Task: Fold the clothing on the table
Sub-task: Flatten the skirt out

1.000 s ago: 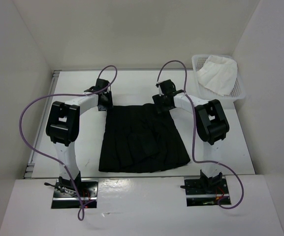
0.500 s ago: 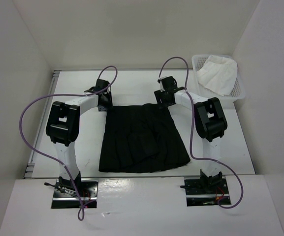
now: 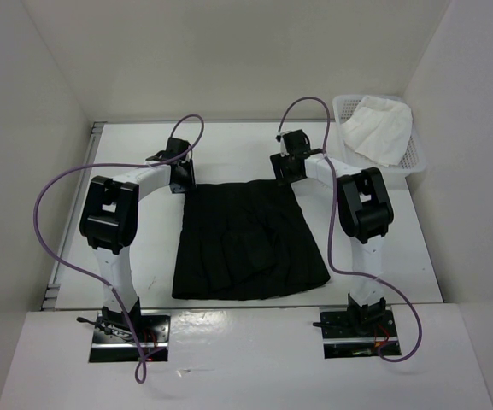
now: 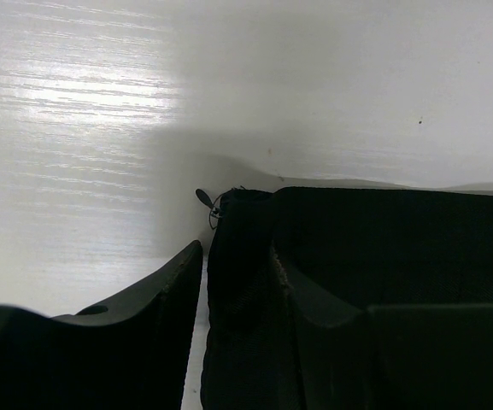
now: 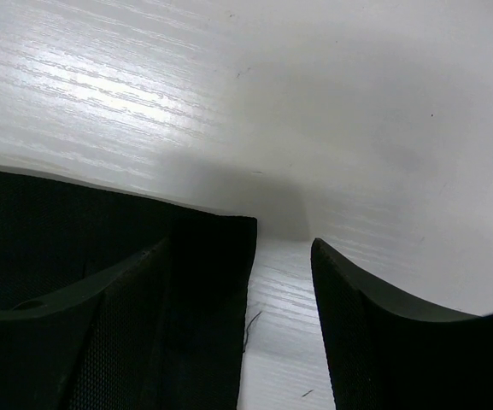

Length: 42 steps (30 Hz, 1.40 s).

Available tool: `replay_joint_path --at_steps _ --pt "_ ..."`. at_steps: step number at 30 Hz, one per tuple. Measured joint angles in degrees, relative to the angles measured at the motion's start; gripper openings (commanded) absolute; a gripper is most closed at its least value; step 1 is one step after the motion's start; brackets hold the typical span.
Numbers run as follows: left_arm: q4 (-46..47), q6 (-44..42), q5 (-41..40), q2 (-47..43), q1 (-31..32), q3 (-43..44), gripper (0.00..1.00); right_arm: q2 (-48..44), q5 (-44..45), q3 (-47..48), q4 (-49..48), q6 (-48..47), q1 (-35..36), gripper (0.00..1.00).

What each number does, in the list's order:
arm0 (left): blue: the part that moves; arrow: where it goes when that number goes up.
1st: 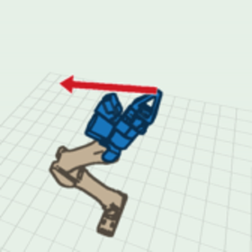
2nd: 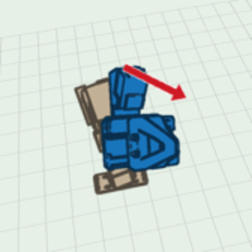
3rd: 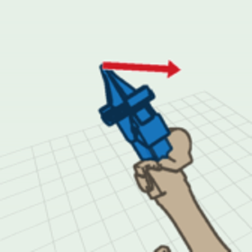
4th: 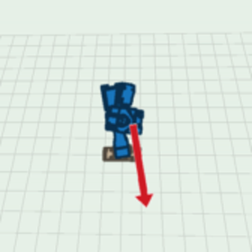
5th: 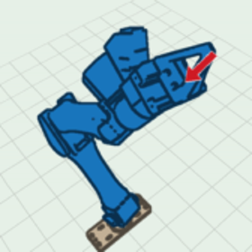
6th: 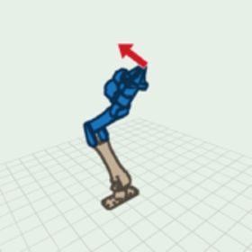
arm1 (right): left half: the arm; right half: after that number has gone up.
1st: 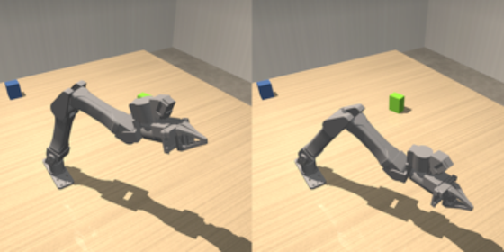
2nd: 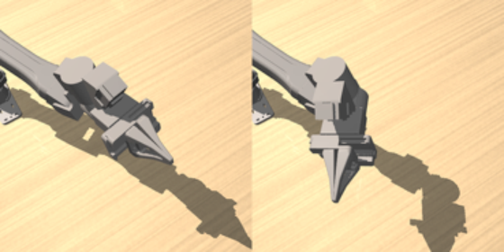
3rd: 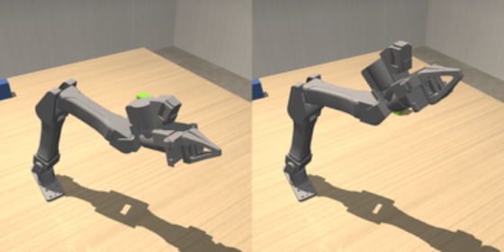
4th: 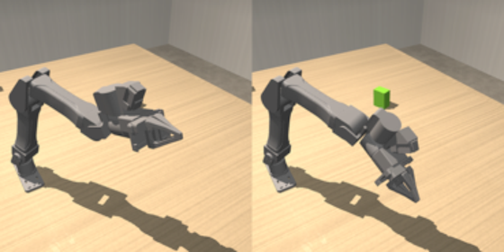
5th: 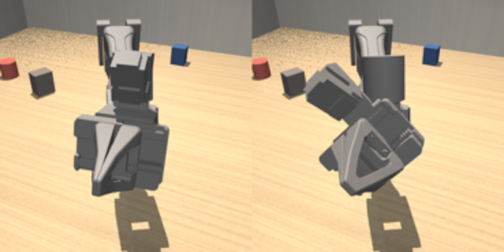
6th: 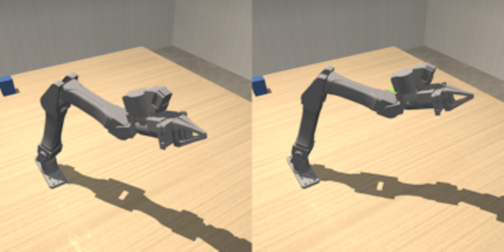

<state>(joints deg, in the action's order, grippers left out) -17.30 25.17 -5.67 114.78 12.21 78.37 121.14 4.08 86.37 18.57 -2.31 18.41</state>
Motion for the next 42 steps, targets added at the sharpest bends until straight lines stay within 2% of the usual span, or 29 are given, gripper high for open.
replay_joint_path --at_steps 6,9,18,25,32,34,36,37,38,42 --pt "0.04 -0.92 0.02 0.00 0.00 0.00 0.40 0.22 -0.68 0.35 0.20 -0.17 -0.07 0.70" --pt "0.07 -1.07 0.09 0.00 -0.02 0.00 0.38 0.28 -1.05 0.50 0.37 -0.35 0.17 0.66" --pt "0.24 -1.09 0.31 -0.02 -0.02 0.00 0.31 0.66 -2.27 1.33 1.57 -0.59 0.52 0.40" --pt "0.31 -1.09 0.50 -0.02 -0.02 0.00 0.30 0.94 -2.67 1.99 2.69 -0.59 0.85 0.39" --pt "0.44 -1.09 1.09 -0.02 -0.02 0.00 0.27 0.94 -3.06 2.12 3.39 -0.57 1.38 0.24" --pt "0.48 -1.09 1.14 -0.02 -0.02 0.00 0.24 0.94 -2.99 2.12 3.43 -0.66 1.62 0.17" --pt "0.52 -1.03 1.31 -0.02 0.00 0.00 0.13 0.94 -3.06 2.12 3.50 -0.79 1.73 0.08" --pt "0.61 -1.07 1.51 -0.02 0.00 0.00 0.07 0.94 -3.06 2.12 3.52 -0.81 1.75 0.00" --pt "0.63 -1.07 1.57 -0.02 0.00 0.00 0.00 0.94 -3.02 2.12 3.52 -1.03 1.86 0.00" --pt "0.68 -1.20 1.81 -0.02 -0.02 0.00 0.00 0.92 -2.97 2.12 3.54 -0.96 1.86 0.00"
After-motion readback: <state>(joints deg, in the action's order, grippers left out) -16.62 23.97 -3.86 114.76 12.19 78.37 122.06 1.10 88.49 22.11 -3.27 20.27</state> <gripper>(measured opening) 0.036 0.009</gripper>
